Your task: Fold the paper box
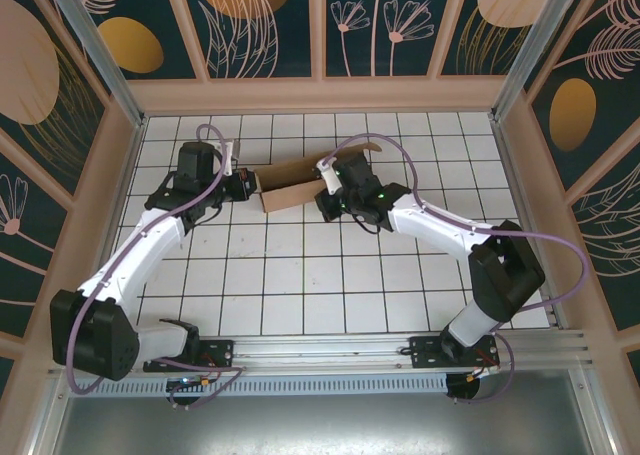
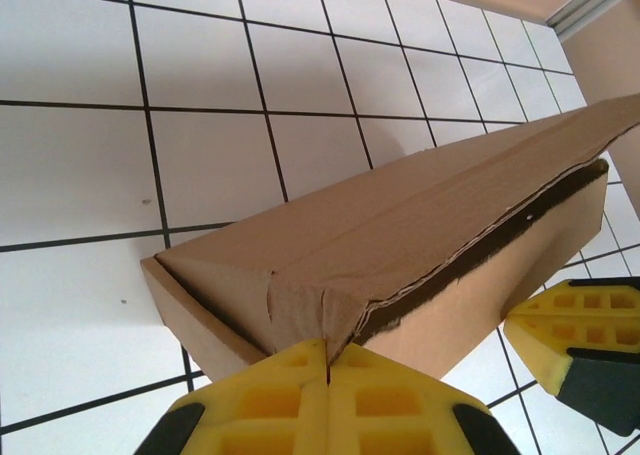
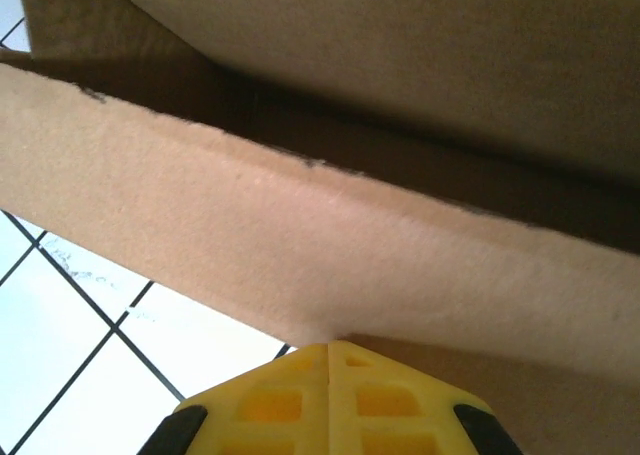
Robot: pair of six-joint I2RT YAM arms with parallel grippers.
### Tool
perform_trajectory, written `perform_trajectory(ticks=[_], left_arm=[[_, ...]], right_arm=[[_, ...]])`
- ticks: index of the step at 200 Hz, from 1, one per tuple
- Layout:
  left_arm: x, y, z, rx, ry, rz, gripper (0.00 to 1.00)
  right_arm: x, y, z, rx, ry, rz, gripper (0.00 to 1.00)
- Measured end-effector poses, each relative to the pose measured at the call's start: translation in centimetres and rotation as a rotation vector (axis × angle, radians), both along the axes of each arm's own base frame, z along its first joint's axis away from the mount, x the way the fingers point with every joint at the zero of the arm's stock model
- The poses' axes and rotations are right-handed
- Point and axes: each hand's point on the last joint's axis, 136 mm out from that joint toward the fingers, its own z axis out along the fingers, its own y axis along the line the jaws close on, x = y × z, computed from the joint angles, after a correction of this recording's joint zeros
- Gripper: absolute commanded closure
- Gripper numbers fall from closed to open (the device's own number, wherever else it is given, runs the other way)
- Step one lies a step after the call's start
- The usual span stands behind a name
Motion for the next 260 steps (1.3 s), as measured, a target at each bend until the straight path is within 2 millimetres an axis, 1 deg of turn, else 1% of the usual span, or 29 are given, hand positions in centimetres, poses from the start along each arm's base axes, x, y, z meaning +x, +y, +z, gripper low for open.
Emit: perform_trajectory(ticks=[35,60,75,113,175,224,260], left_arm=[[0.6,-0.5,-0.6,-0.03,0.006,0.0,1.0],[0.4,-0.6,-1.6,-0.048,0.016,-0.001,1.0],[0.4,-0.7,-1.8,-0.056,0.017,0.003,1.0],[1.0,-0.7,-2.0,-0.057,0.012,0.015,1.0],[2.9,-0.8,-1.9,-0.047,0.015,0.04,1.0],[3.5,-0.9,-1.7,-0.05,0.037,0.048,1.0],[4.0,-1.1,-1.7,-0.059,0.052,0.057,1.0]], right_arm=[[1.2,0.1,0.2,0.011,-0.013,-0.022,0.94],[1.6,0.1,-0.5,0.01,0.0,-0.035,0.94],[1.8,0.2,-0.9,0.009,0.005,-0.037,0.95],[2.4,0.4,-1.2,0.012,0.006,-0.043,0.95],[4.6,1.1,-0.3,0.036,-0.008,-0.059,0.95],[4.8,1.2,-1.4,0.027,0.02,-0.054,0.95],[4.9,1.4,-1.7,0.023,0.032,-0.049,0.95]])
